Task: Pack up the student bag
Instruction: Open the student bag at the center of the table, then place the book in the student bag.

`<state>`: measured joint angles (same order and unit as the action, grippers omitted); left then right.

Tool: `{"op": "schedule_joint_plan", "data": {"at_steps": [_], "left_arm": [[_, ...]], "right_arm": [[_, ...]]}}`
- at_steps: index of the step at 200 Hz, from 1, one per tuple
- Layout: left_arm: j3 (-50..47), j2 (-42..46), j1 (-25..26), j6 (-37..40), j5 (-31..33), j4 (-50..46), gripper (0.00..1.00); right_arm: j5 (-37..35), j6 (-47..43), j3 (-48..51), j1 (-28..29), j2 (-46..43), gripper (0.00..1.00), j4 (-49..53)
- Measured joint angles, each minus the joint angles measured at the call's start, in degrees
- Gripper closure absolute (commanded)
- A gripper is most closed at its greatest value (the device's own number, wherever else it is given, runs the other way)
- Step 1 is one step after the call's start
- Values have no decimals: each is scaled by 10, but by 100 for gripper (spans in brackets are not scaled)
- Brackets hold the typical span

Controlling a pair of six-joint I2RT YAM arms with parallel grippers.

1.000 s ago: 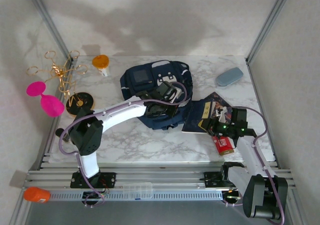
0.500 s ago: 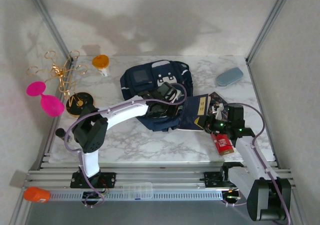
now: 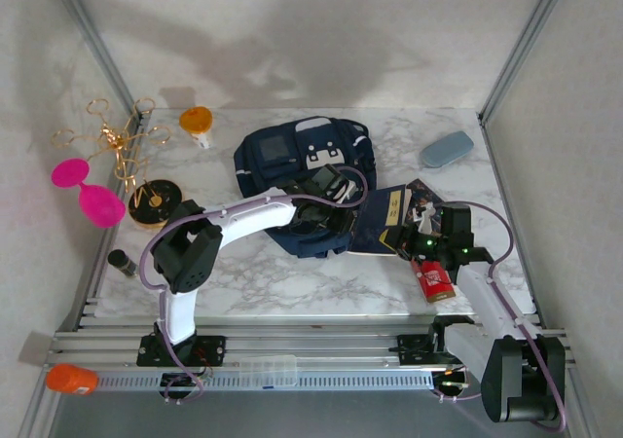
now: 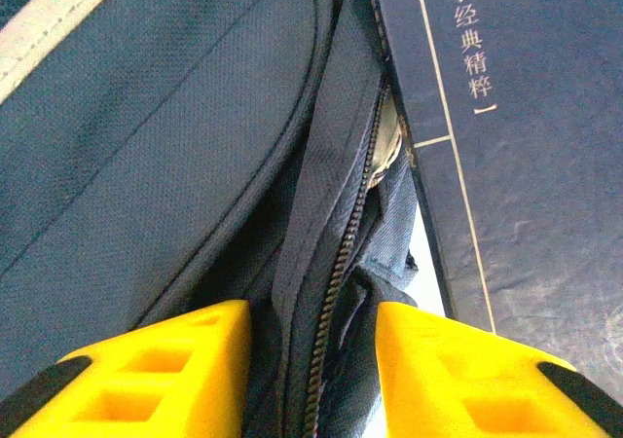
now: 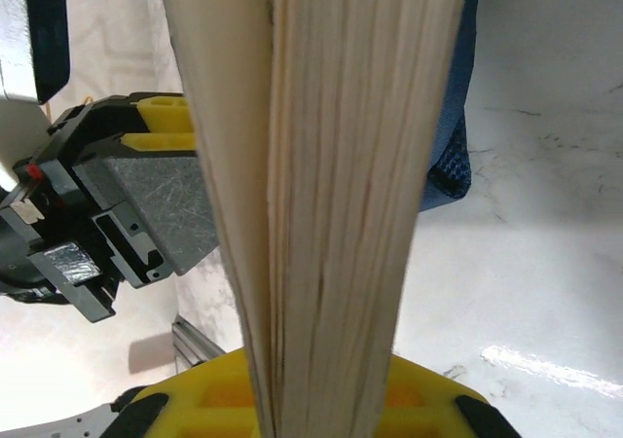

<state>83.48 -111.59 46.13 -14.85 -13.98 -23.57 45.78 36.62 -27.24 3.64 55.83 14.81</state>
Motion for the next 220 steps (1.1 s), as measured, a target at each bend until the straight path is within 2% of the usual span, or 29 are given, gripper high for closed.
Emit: {"op": "schedule_joint_plan", "data": {"at_steps": [24, 52, 98, 148, 189, 220], "left_arm": [[7, 0, -2, -1, 0, 4, 71], [12, 0, -3, -1, -4, 8, 85], [24, -4, -3, 8, -6, -5, 100], [73, -1, -7, 20, 21, -44, 100], [112, 34, -9, 29, 87, -65, 100], [144, 76, -10, 38, 139, -59, 100]], "right_arm": [[-5, -2, 0, 0, 0, 100, 0], [-8, -4, 0, 0, 0, 100, 0], [-16, -20, -7, 0, -3, 100, 27], [-44, -48, -40, 0, -50, 100, 101], [-38, -53, -46, 2, -87, 100, 153], [-12, -23, -45, 35, -94, 100, 149]]}}
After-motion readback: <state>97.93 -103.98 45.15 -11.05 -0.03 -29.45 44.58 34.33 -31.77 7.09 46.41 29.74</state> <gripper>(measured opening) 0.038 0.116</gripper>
